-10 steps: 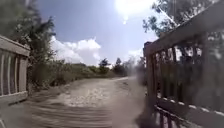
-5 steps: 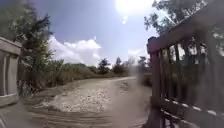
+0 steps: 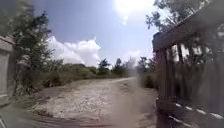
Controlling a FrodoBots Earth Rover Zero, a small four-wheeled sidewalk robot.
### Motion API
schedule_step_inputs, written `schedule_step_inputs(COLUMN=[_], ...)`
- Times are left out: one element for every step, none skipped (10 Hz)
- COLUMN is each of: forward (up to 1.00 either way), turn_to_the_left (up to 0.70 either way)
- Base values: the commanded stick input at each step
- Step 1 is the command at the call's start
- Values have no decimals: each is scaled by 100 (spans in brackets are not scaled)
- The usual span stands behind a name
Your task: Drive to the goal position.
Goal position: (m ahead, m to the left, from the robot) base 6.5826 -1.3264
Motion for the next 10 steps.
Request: schedule_step_inputs(forward=[45,45,45,45,45,45,45,45,45,45], turn_to_the_left=[2,2,2,2,2,2,2,2,2,2])
